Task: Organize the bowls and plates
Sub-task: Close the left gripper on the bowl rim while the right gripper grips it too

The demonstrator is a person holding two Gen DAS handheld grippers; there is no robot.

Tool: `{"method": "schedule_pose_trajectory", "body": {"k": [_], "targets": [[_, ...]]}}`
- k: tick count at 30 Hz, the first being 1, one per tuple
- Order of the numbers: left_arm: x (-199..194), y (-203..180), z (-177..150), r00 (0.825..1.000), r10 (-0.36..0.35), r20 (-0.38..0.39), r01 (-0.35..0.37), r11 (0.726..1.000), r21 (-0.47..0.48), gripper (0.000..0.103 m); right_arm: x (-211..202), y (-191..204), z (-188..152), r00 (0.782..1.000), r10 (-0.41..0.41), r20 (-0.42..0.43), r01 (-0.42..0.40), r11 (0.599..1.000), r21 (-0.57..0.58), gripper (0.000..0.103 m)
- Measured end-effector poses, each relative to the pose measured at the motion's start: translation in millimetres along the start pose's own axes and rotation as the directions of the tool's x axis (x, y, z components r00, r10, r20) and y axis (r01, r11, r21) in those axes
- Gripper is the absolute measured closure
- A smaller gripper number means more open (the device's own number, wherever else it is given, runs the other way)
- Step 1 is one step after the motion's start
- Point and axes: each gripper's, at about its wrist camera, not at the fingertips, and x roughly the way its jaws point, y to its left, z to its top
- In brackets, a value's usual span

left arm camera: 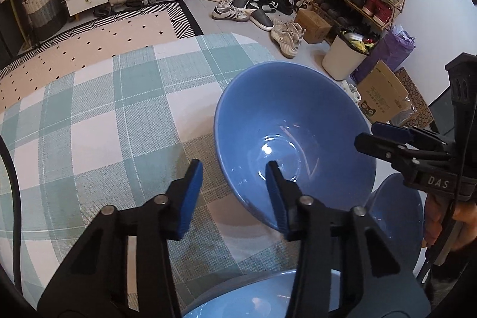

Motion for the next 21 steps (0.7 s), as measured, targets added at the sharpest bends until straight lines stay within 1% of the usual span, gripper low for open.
{"method": "schedule_pose_trajectory", "body": {"k": [1,3,4,5,6,8,13,17,19,21], "targets": [[3,0,0,1.0,0.002,-0.002,-0.002,1.0,0.001,0.069,3,1,0,1.0,-0.003,-0.006,0.003,1.0,-0.004,0.047],[7,-1,0,1.0,0.003,-0.006,-0.003,1.0,0.001,0.076,7,4,0,1.0,-0.012,-0.01,0.011,1.0,-0.013,0.052],[8,0,0,1.0,0.001,-0.007,-0.001,1.0,0.0,0.078,8,4,-1,1.0,-0.012,-0.012,0.012,1.0,-0.015,0.057],[10,1,-1,1.0,-0.001,-0.007,0.001,1.0,-0.003,0.082,9,5,-1,1.0,-0.015,-0.015,0.015,1.0,-0.019,0.061],[11,1,-1,1.0,-0.003,-0.007,0.003,1.0,-0.003,0.086,11,6,-2,1.0,-0.022,-0.016,0.021,0.999,-0.027,0.062],[13,1,-1,1.0,-0.008,-0.003,0.008,1.0,0.003,0.088,11,9,-2,0.999,-0.033,-0.012,0.032,0.999,-0.039,0.073],[9,0,-2,1.0,-0.011,0.015,0.011,1.0,0.01,0.088,8,13,-5,0.999,-0.037,0.004,0.037,0.998,-0.054,0.077],[7,-1,-2,1.0,-0.008,0.014,0.008,1.0,0.008,0.088,7,16,-4,0.999,-0.047,0.005,0.048,0.997,-0.066,0.077],[6,0,-3,1.0,-0.006,0.012,0.006,1.0,0.006,0.088,10,14,-4,0.998,-0.057,-0.01,0.056,0.997,-0.057,0.077],[7,0,-3,1.0,-0.008,0.013,0.008,1.0,0.006,0.088,11,11,-4,0.999,-0.045,-0.014,0.044,0.998,-0.05,0.077]]}}
